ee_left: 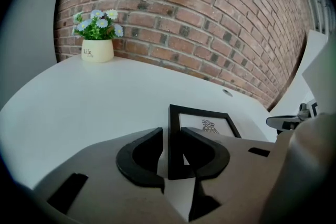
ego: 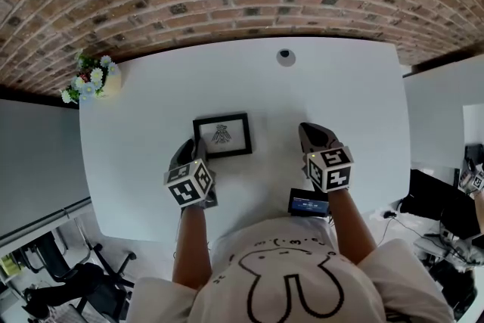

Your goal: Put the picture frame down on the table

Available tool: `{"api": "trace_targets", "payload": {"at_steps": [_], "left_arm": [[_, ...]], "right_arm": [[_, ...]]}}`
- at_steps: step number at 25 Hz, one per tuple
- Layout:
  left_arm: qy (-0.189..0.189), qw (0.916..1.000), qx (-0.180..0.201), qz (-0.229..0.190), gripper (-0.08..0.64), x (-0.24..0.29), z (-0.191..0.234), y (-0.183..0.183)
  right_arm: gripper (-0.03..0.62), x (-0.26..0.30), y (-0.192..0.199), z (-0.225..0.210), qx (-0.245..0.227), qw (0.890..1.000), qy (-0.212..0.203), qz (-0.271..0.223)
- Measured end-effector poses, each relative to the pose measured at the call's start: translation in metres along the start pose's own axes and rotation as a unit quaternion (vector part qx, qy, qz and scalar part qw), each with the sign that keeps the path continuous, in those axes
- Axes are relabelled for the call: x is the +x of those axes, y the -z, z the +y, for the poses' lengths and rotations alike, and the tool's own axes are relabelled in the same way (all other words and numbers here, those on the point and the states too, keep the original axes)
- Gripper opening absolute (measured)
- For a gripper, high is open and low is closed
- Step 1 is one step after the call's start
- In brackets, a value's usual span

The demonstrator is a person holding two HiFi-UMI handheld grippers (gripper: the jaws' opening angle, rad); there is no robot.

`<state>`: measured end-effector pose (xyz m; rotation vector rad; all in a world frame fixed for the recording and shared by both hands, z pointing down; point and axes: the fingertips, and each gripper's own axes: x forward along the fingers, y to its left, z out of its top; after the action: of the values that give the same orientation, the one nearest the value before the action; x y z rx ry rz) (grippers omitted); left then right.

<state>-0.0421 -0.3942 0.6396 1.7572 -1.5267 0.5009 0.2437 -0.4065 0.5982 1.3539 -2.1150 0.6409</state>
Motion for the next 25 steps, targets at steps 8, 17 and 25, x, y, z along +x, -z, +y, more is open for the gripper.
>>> {"api": "trace_targets", "payload": {"at_steps": [8,17,25], "left_arm": [[-0.004,0.9999,-0.011,-0.006,0.117,-0.009,0.004,-0.005],[0.000,0.9995,-0.015,-0.029,0.086,-0.027,0.002,-0.015],[-0.005,0.9984,0.013,-0.055,0.012,-0.047,-0.004,-0.021]], "right_arm": [[0.017,-0.008,-0.004,-0.003,0.002,1.000,0.009,-0.012],[0.017,-0.023,-0.013,-0.001,0.003,0.999,0.018,-0.034],[0.017,-0.046,-0.023,0.002,-0.003,0.998,0.027,-0.062]]}}
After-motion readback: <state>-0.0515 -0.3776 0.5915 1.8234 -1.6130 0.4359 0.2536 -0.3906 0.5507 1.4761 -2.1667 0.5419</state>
